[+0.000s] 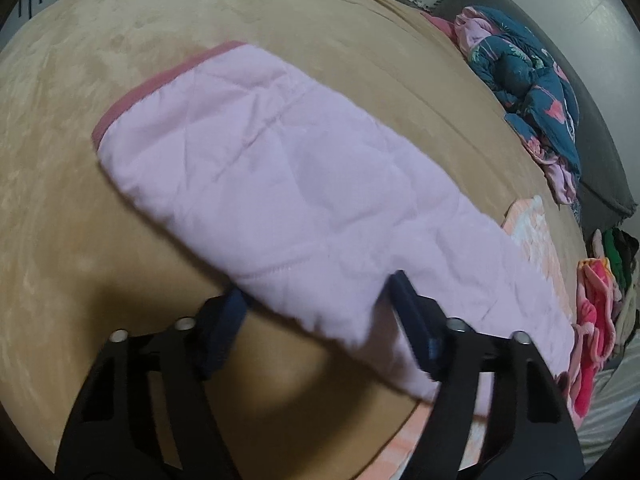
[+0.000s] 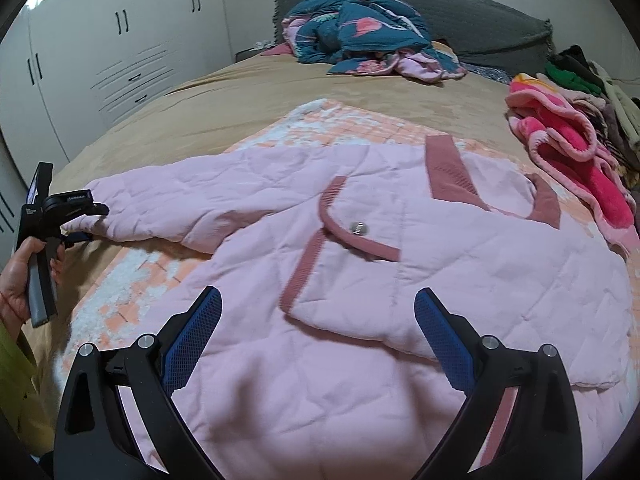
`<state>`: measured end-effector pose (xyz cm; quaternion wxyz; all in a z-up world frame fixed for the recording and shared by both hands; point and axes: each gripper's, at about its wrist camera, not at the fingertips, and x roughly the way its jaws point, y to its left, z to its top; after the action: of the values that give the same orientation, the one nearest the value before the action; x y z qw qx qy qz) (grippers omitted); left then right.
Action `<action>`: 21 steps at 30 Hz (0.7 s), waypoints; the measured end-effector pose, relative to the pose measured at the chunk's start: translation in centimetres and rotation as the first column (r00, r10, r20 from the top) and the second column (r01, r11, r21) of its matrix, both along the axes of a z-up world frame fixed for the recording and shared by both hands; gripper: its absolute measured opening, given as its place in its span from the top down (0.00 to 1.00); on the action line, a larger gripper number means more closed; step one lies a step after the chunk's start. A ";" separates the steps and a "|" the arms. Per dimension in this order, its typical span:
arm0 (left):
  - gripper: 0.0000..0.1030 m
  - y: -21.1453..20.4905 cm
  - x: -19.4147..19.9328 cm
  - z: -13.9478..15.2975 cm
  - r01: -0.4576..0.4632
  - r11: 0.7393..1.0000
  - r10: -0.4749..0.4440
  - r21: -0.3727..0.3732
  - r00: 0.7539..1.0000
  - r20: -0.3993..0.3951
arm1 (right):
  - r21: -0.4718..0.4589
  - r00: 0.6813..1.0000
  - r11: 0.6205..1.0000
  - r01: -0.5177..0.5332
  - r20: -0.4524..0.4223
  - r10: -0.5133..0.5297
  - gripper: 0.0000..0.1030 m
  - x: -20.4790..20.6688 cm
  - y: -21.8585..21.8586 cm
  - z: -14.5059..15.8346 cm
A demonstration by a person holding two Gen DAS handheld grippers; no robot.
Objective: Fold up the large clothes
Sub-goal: 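Grasp the other sleeve cuff with the left tool and lift it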
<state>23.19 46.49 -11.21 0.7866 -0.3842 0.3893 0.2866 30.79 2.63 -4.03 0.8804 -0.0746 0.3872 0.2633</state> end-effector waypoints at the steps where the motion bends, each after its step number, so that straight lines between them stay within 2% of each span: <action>1: 0.51 0.1 0.3 0.0 0.008 1.000 -0.008 0.004 1.000 -0.002 | 0.002 1.000 1.000 0.005 0.001 -0.005 0.06 0.1 -0.2 0.0; 2: 0.62 0.1 0.6 0.1 0.015 1.000 -0.015 0.011 1.000 -0.007 | 0.004 1.000 1.000 0.009 0.001 -0.009 0.06 0.1 -0.5 0.1; 3: 0.66 0.1 0.7 0.3 0.020 1.000 -0.019 0.018 1.000 -0.006 | 0.008 1.000 1.000 0.012 0.001 -0.012 0.06 0.1 -0.8 0.1; 4: 0.75 0.1 0.8 0.5 0.023 0.999 -0.023 0.024 1.000 -0.005 | 0.011 1.000 1.000 0.016 0.001 -0.016 0.06 0.1 -1.0 0.1; 8: 0.89 -0.8 0.8 2.5 0.056 0.995 -0.059 0.086 0.998 0.026 | 0.022 1.000 0.999 0.030 0.001 -0.030 0.06 -0.1 -2.1 0.3; 13: 0.93 -2.3 0.8 6.7 0.068 0.988 -0.081 0.136 0.993 0.090 | 0.037 0.999 0.998 0.041 -0.002 -0.041 0.06 -0.3 -3.5 0.7; 21: 0.93 -5.6 1.6 12.7 0.106 0.969 -0.140 0.221 0.980 0.145 | 0.065 0.998 0.997 0.047 0.041 -0.050 0.06 -1.8 -6.3 3.0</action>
<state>24.84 40.87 1.52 0.8679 -0.2947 0.3155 0.2456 29.01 -3.68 -1.02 0.8966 -0.0427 0.3614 0.2523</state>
